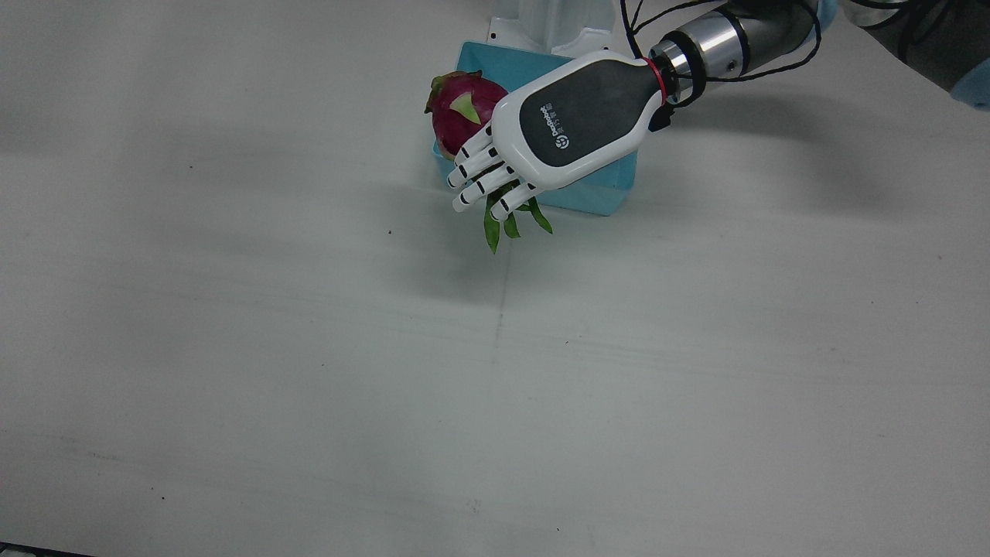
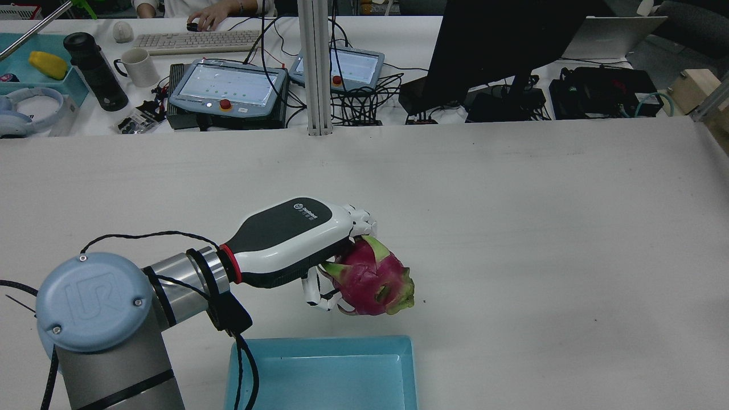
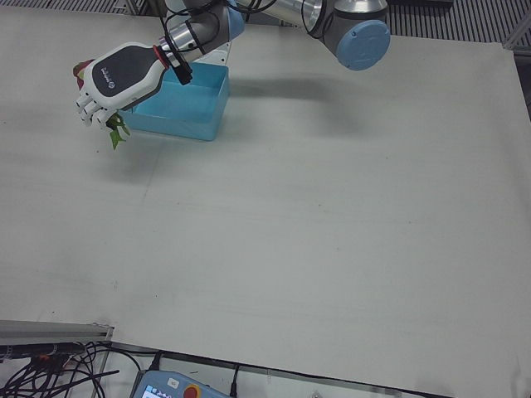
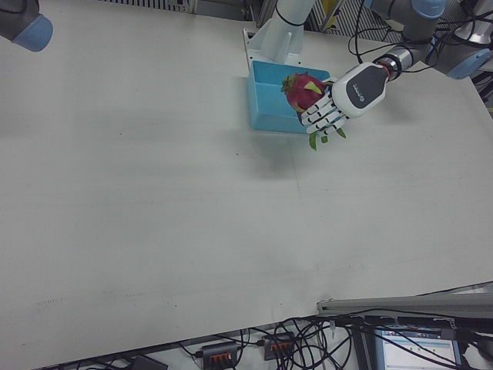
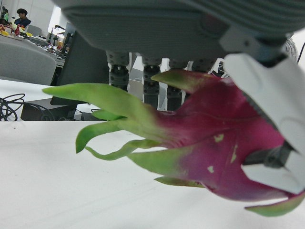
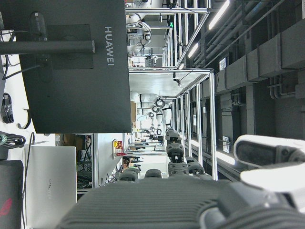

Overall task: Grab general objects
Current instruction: 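Carry the dragon fruit over the light-blue tray with the left hand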

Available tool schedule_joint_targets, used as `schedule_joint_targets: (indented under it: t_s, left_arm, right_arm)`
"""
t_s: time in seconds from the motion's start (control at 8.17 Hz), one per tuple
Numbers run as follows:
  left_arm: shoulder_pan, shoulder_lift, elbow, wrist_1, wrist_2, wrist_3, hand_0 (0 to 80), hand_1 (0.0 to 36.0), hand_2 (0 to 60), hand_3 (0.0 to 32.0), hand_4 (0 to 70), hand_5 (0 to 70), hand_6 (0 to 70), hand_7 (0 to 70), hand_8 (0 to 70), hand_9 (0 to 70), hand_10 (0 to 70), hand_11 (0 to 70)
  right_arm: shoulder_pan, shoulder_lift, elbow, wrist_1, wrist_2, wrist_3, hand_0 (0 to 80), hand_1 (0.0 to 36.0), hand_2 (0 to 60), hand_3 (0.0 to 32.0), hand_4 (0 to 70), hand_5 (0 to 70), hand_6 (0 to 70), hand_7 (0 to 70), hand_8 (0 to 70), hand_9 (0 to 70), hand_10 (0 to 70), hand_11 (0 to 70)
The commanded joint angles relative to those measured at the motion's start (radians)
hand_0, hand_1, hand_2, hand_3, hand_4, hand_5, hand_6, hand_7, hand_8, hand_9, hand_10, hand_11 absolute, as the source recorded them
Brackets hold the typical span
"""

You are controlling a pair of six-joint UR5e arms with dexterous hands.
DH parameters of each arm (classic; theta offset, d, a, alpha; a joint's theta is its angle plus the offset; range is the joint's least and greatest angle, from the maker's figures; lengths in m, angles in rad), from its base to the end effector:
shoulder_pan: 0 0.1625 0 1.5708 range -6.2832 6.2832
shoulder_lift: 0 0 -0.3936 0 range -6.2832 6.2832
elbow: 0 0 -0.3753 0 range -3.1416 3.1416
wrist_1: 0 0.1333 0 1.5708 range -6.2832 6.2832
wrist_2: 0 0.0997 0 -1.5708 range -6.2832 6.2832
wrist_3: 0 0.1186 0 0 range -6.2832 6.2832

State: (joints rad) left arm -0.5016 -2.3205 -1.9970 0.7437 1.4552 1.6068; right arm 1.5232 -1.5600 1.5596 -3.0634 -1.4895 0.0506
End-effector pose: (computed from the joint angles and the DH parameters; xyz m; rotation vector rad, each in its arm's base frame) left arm 0.4215 -0.3988 0.1453 0.6094 1.9301 -0.4125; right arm 0.1187 -0.5114 0.6464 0.0260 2.2615 -2.0906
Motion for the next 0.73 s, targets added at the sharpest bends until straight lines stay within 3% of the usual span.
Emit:
schedule_joint_targets:
  t_s: [0.0,0.37,0.49,0.61]
  left_arm:
    - [0.092,0.001,-0.006,0.051,0.004,0.06,40.5,17.8,60.0,0.0,18.6,70.0,17.9,36.4,16.0,26.0,24.5,36.6]
    - [0.13,0.003,0.0,0.083,0.005,0.064,41.6,16.6,57.5,0.0,17.7,70.0,15.3,32.8,13.6,22.6,22.5,33.7]
    - [0.13,0.003,-0.005,0.085,0.005,0.064,42.5,14.9,46.7,0.0,17.0,70.0,12.2,29.7,11.2,19.7,17.8,26.9]
    - [0.129,0.003,-0.003,0.085,0.045,0.065,40.6,11.6,29.8,0.0,11.6,33.5,2.6,17.5,1.4,5.0,7.6,12.1]
  right_arm:
    - [0.0,0.0,-0.001,0.0,0.0,0.0,0.0,0.0,0.0,0.0,0.0,0.0,0.0,0.0,0.0,0.0,0.0,0.0]
    - [0.0,0.0,-0.001,0.0,0.0,0.0,0.0,0.0,0.0,0.0,0.0,0.0,0.0,0.0,0.0,0.0,0.0,0.0]
    - [0.0,0.0,-0.001,0.0,0.0,0.0,0.0,0.0,0.0,0.0,0.0,0.0,0.0,0.0,0.0,0.0,0.0,0.0]
    - [0.0,0.0,0.0,0.0,0.0,0.0,0.0,0.0,0.0,0.0,0.0,0.0,0.0,0.0,0.0,0.0,0.0,0.0]
